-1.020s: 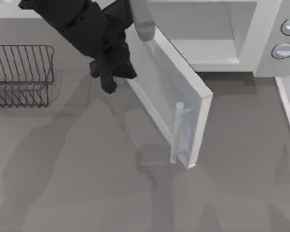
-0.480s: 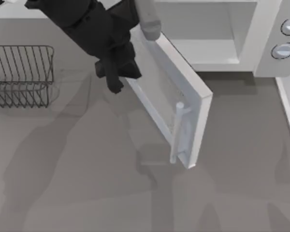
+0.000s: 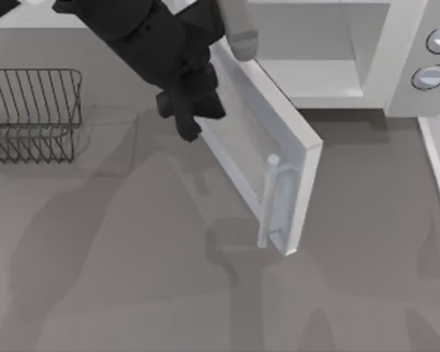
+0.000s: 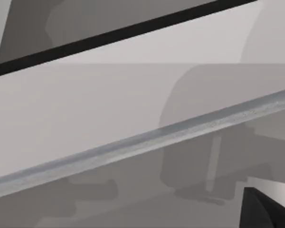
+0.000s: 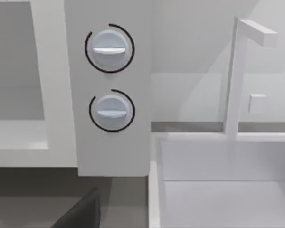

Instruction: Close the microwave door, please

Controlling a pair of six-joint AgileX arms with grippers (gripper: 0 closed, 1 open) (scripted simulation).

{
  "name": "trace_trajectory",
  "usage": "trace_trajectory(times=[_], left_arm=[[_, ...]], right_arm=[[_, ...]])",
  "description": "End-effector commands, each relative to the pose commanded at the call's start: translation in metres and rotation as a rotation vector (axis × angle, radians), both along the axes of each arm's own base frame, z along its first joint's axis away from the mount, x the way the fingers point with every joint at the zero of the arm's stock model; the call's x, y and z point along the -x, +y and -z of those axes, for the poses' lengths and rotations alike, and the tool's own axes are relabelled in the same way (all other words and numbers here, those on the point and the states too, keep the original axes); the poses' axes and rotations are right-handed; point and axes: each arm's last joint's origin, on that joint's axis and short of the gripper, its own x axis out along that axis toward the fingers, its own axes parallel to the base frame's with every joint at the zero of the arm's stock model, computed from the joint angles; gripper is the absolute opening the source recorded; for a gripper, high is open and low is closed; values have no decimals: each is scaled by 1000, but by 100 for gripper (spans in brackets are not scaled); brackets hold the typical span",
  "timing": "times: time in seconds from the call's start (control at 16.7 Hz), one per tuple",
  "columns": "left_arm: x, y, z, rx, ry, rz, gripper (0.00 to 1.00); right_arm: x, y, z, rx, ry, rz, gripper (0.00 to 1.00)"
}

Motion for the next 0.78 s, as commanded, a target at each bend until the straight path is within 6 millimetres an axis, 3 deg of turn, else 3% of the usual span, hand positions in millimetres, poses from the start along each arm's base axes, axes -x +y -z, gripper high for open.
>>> trace_trajectory(times=[0.24, 0.54, 0.78], left_arm=[[0, -17, 1, -3, 6, -1, 0], [0, -18, 0, 1, 2, -4, 0], [0, -34, 1, -1, 6, -5, 0]], right_arm=[[0, 0, 0, 0, 0, 0, 100], [0, 0, 0, 0, 0, 0, 100], [0, 0, 0, 0, 0, 0, 100]])
